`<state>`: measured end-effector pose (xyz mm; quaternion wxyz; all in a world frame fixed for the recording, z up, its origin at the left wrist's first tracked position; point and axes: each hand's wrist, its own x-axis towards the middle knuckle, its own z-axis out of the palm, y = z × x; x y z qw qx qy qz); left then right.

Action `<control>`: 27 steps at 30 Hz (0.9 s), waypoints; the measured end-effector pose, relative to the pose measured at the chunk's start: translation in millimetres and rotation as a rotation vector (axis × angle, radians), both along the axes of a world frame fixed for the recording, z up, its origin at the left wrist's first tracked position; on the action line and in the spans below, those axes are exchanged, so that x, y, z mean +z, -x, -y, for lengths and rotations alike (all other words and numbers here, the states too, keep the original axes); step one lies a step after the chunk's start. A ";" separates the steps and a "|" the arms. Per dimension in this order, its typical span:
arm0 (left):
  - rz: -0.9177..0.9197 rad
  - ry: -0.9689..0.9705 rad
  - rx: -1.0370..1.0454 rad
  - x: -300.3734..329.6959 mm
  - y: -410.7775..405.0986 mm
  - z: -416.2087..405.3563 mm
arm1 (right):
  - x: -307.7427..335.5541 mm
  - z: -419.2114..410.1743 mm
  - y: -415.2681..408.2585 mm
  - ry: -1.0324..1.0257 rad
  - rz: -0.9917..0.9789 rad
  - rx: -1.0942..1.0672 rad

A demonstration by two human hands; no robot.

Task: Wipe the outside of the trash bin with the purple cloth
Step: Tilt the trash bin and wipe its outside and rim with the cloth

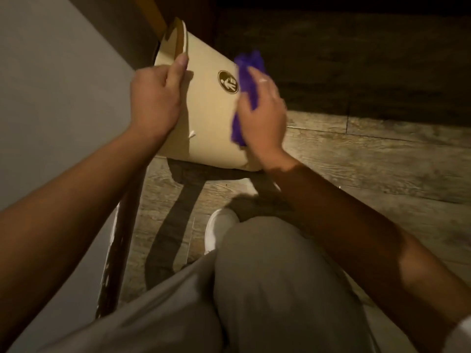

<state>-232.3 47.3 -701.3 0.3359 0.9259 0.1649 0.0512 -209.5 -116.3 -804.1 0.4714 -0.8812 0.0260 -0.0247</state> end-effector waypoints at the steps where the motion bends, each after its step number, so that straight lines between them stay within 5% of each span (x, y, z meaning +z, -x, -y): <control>1: 0.001 0.028 0.016 -1.2 4.8 -0.1 | -12.8 16.6 -6.9 -0.026 -0.166 -0.109; 4: -0.018 0.030 -0.011 0.8 12.6 13.0 | -30.1 44.5 -0.7 -0.158 -0.427 -0.259; 11: -0.095 0.107 -0.172 33.7 -31.0 33.7 | 32.7 -12.1 22.5 -0.223 0.155 0.076; 13: -0.148 0.077 -0.338 39.4 -22.5 22.0 | 36.1 -8.5 11.0 -0.307 0.045 -0.049; 16: -0.226 -0.213 -0.400 18.5 41.7 3.9 | 26.6 9.9 1.6 -0.348 -0.204 -0.166; 20: -0.047 -0.325 -0.427 -12.4 80.4 13.3 | 25.1 6.4 10.1 -0.347 -0.285 -0.102; 27: 0.072 -0.246 -0.373 1.9 39.5 3.4 | 74.3 -3.9 -3.0 -0.385 0.048 0.225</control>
